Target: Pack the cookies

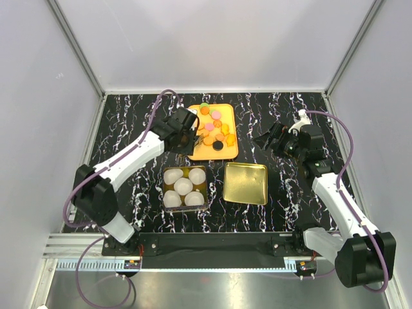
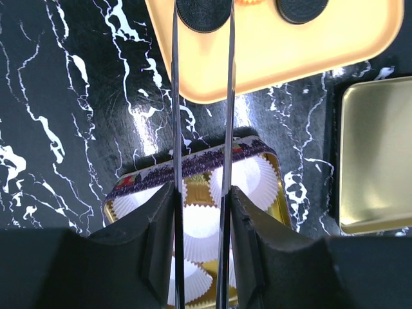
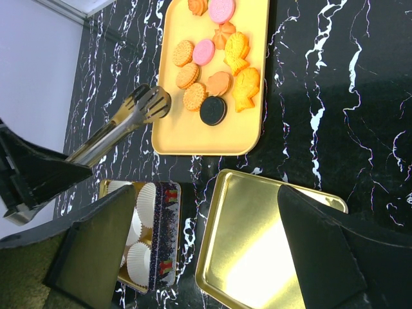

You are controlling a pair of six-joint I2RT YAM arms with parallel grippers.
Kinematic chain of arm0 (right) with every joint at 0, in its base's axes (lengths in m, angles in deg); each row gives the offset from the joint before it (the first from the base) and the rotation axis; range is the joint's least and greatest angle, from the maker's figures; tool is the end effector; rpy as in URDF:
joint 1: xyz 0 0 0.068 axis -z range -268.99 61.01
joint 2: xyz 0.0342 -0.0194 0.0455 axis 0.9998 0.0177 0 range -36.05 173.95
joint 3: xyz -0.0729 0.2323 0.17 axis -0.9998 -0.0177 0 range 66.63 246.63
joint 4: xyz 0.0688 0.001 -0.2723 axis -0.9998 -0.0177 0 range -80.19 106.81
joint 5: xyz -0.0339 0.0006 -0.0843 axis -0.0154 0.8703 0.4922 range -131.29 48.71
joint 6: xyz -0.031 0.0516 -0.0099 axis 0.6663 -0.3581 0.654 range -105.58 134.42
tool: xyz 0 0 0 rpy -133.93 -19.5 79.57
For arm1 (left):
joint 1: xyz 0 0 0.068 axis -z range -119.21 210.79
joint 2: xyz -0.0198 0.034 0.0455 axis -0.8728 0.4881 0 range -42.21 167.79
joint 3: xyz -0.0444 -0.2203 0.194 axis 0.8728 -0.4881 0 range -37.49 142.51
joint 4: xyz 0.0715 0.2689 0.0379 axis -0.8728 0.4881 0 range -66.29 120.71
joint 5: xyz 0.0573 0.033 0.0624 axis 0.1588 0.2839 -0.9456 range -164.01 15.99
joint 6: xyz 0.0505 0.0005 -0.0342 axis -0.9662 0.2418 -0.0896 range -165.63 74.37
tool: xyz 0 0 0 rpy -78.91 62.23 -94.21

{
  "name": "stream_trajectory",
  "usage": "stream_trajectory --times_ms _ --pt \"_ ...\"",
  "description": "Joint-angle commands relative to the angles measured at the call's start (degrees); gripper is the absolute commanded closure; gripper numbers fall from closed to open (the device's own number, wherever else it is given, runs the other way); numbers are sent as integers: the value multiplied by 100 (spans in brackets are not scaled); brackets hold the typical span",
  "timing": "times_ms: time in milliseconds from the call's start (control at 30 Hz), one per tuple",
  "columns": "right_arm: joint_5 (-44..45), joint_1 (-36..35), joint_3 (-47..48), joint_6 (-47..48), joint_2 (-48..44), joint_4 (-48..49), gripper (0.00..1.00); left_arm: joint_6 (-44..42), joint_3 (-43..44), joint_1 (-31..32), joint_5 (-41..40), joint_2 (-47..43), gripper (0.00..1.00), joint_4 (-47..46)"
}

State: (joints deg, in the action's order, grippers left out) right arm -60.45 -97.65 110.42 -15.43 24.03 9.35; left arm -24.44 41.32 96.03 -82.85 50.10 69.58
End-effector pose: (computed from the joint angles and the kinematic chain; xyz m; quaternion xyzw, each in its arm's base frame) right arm 0.2496 0.0532 0.2998 0.0624 0.8285 0.3092 0.4628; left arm 0.3018 -0.2046 0.2960 0.0975 0.9569 -0.0589 0.2671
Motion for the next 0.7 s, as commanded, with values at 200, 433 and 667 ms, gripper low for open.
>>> stream_trajectory --times_ms 200,433,667 --pt "-88 5 7 5 22 245 0 69 83 35 120 -1083 64 194" --pt "-132 -3 15 -4 39 272 0 245 -515 35 14 -2155 64 546" --pt "-176 -3 15 -13 83 281 0 561 -1200 44 49 -3297 63 950"
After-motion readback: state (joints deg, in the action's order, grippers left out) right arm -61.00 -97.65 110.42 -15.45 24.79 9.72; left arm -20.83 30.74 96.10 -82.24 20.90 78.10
